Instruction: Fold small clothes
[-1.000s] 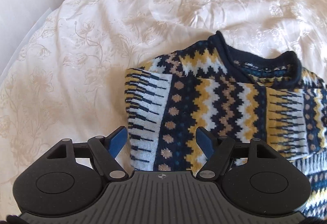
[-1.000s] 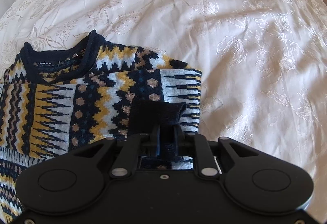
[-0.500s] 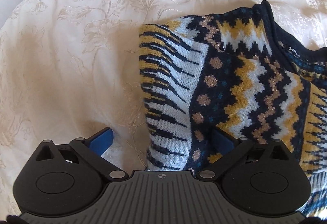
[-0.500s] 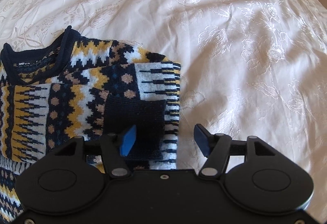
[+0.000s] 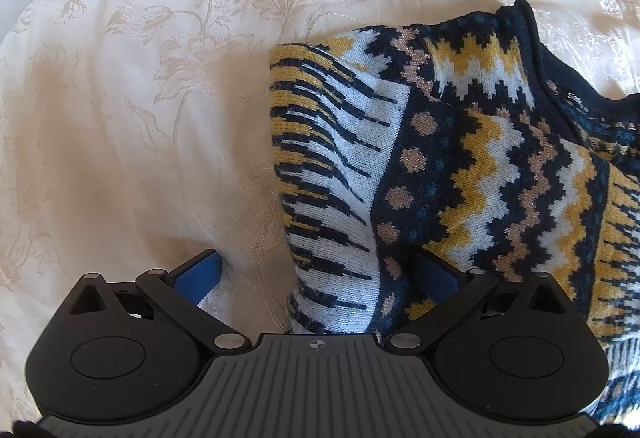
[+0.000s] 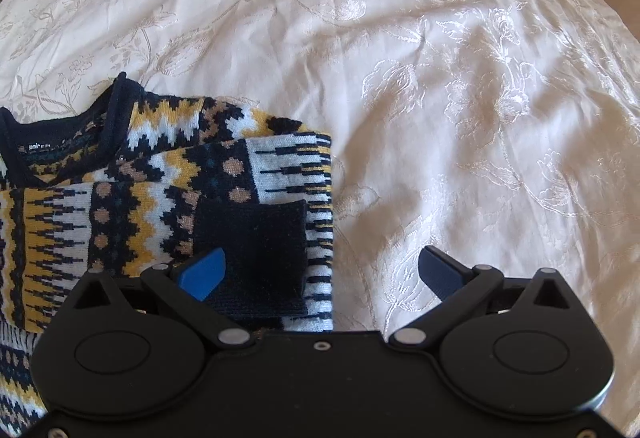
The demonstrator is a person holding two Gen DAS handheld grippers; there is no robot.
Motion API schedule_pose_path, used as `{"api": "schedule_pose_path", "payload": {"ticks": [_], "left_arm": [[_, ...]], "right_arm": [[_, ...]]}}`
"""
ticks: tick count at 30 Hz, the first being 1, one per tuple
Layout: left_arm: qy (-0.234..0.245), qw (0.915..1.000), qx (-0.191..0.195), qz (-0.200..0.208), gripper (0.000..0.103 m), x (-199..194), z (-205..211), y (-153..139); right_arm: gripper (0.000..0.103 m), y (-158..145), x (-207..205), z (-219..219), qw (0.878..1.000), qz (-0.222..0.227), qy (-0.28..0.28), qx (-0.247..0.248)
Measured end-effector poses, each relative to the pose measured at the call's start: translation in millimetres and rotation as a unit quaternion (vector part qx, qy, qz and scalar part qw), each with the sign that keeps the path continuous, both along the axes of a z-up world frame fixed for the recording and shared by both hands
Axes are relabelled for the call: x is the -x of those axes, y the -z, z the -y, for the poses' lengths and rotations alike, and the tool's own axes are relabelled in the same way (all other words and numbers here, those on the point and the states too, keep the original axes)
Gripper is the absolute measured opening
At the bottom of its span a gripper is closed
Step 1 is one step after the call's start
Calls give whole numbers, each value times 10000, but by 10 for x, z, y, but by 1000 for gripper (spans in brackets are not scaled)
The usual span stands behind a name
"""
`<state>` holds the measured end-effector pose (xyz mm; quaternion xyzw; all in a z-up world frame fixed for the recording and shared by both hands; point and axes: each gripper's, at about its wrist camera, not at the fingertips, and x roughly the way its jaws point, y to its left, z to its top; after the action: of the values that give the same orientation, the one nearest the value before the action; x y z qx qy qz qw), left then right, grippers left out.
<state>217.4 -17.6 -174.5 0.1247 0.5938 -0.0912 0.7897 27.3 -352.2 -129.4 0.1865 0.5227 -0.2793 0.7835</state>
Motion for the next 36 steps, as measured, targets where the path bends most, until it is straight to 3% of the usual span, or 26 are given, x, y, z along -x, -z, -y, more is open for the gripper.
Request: {"api": "schedule_pose_path", "payload": {"ticks": [5, 14, 36], "left_arm": [[-19, 10000, -20, 5, 103, 7, 1, -1], [-24, 10000, -62, -39, 103, -10, 48, -6], [-89, 9995, -14, -295, 103, -163, 26, 45]], "right_arm": [[102, -114, -147, -145, 9997, 84, -174, -142], [102, 193, -532, -489, 9942, -466, -778, -577], [103, 526, -906, -501, 9907, -957, -671, -691]]}}
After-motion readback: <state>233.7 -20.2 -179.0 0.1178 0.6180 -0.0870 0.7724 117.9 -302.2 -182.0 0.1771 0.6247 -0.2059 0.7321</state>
